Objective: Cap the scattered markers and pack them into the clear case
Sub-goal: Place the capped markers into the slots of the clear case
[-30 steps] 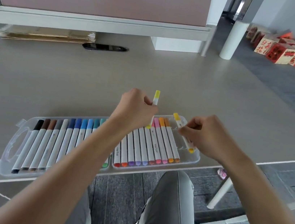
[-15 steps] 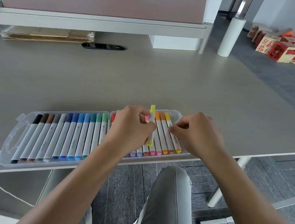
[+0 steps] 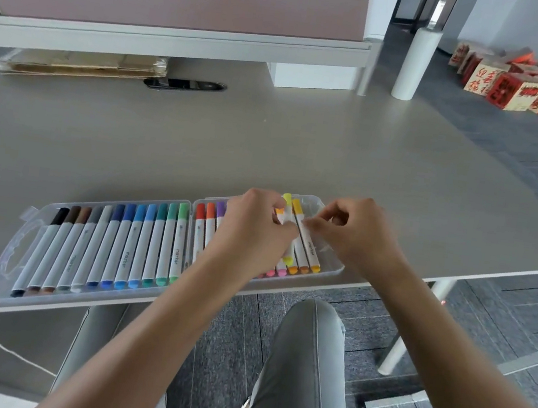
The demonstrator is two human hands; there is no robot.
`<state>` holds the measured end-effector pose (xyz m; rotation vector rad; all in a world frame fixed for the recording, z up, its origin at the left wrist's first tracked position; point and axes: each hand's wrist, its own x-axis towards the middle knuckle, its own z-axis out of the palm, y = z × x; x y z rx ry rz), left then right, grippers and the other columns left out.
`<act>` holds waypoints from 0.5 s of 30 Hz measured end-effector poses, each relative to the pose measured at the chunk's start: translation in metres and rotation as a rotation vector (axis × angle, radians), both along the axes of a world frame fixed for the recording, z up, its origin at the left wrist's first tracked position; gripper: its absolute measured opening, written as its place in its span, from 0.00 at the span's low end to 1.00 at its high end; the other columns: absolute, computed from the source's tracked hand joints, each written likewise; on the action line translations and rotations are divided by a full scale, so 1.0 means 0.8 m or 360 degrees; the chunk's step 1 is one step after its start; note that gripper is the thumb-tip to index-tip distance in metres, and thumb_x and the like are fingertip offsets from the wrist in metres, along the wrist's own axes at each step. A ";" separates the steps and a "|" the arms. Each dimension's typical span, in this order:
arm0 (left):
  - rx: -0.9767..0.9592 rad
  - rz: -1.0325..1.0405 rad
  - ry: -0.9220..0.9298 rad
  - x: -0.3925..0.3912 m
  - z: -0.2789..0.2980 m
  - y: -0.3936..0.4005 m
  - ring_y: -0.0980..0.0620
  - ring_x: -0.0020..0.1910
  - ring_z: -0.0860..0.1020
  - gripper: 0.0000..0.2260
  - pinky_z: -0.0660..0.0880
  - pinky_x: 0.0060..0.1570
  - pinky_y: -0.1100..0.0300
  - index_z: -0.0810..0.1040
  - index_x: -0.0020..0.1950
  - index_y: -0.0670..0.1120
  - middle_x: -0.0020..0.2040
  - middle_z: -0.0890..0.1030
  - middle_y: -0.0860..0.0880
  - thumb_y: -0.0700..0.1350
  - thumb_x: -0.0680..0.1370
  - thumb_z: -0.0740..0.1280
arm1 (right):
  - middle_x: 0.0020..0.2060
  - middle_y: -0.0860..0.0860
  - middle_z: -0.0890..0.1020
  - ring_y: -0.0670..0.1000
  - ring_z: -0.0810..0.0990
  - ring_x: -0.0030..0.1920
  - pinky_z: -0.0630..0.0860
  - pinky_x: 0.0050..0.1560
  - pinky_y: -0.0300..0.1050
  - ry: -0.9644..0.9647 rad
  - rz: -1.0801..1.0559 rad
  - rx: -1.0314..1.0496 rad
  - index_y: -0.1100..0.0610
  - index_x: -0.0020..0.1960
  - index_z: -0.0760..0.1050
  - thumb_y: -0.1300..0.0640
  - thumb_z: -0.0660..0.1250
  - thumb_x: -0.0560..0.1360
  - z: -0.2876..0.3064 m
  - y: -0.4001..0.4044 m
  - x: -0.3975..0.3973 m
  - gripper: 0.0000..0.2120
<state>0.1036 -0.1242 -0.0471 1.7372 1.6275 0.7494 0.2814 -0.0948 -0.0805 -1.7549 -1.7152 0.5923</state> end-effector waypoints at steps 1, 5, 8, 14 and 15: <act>-0.0010 -0.0020 0.0025 0.006 0.001 0.002 0.60 0.24 0.78 0.17 0.73 0.26 0.67 0.78 0.67 0.45 0.37 0.84 0.48 0.42 0.78 0.68 | 0.24 0.44 0.78 0.43 0.75 0.28 0.75 0.33 0.46 0.0143 -0.0034 0.0038 0.53 0.37 0.81 0.47 0.76 0.73 -0.002 -0.001 0.004 0.12; 0.0033 -0.0048 0.0180 0.033 0.004 0.015 0.44 0.35 0.83 0.14 0.82 0.40 0.52 0.81 0.62 0.41 0.41 0.84 0.42 0.40 0.77 0.66 | 0.23 0.43 0.73 0.42 0.68 0.25 0.67 0.31 0.41 0.0328 -0.0209 0.0091 0.59 0.36 0.80 0.49 0.72 0.76 0.000 -0.006 0.023 0.15; 0.0044 -0.0033 0.0306 0.055 0.005 0.020 0.43 0.36 0.80 0.07 0.78 0.36 0.51 0.80 0.53 0.39 0.42 0.81 0.42 0.40 0.78 0.67 | 0.23 0.44 0.73 0.41 0.68 0.24 0.66 0.31 0.41 0.0347 -0.0247 0.0086 0.56 0.37 0.83 0.48 0.72 0.77 -0.002 -0.010 0.039 0.14; 0.0185 0.0058 0.0581 0.065 -0.009 0.014 0.43 0.43 0.78 0.07 0.73 0.37 0.56 0.81 0.50 0.43 0.40 0.81 0.46 0.45 0.78 0.67 | 0.24 0.44 0.75 0.43 0.69 0.26 0.67 0.33 0.42 0.0436 -0.0250 0.0056 0.53 0.37 0.84 0.47 0.71 0.77 -0.008 -0.011 0.056 0.14; 0.0207 0.0079 0.0608 0.064 -0.012 0.011 0.42 0.45 0.78 0.08 0.73 0.39 0.55 0.82 0.53 0.44 0.44 0.83 0.46 0.45 0.78 0.66 | 0.23 0.43 0.74 0.44 0.69 0.26 0.67 0.34 0.42 0.0432 -0.0248 0.0044 0.53 0.38 0.84 0.46 0.71 0.78 -0.011 -0.010 0.055 0.14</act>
